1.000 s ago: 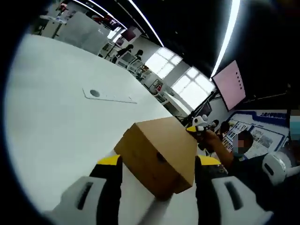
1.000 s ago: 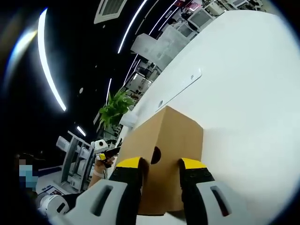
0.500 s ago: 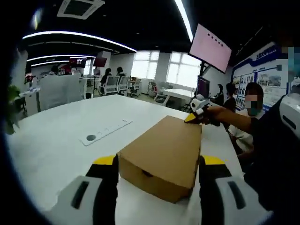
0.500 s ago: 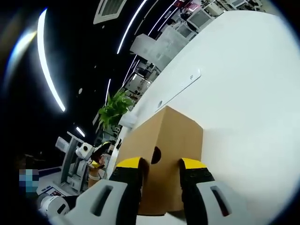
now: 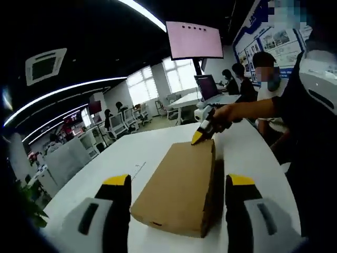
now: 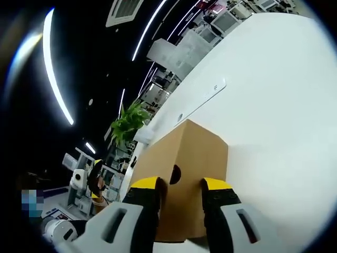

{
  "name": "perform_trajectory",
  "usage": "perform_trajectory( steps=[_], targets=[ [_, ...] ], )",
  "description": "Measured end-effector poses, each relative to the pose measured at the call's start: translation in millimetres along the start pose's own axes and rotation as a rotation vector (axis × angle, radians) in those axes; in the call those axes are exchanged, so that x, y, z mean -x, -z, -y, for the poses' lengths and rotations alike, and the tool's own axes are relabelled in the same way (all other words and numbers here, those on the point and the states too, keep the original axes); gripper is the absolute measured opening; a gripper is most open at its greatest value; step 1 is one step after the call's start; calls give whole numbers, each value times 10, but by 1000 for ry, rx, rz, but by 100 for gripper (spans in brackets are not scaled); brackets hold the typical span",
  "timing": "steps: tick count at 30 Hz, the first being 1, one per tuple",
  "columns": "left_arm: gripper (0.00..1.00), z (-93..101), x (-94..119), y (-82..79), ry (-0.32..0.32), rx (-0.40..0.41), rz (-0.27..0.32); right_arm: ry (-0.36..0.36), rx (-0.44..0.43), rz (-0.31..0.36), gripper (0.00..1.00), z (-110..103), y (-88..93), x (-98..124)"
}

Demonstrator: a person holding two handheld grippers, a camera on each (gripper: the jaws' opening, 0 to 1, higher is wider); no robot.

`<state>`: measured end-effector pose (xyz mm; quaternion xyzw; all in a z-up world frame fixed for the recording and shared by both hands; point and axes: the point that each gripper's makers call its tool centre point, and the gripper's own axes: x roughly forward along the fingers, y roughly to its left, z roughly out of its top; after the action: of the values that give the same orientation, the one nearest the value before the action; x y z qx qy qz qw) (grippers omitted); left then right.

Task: Operate the shoe box by opening the lid, removing the specified soft item, and placing it in the target area until the item is outside and the box remains undamaged.

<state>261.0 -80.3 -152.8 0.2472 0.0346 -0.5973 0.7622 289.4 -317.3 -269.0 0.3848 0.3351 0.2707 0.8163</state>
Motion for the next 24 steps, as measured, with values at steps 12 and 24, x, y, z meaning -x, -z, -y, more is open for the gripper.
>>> perform_trajectory(
  steps=[12, 24],
  targets=[
    [78, 267, -119, -13, 10, -171, -51, 0, -3, 4, 31, -43, 51, -20],
    [78, 500, -290, 136, 25, -269, -97, -2, -7, 8, 31, -85, 97, -33]
  ],
)
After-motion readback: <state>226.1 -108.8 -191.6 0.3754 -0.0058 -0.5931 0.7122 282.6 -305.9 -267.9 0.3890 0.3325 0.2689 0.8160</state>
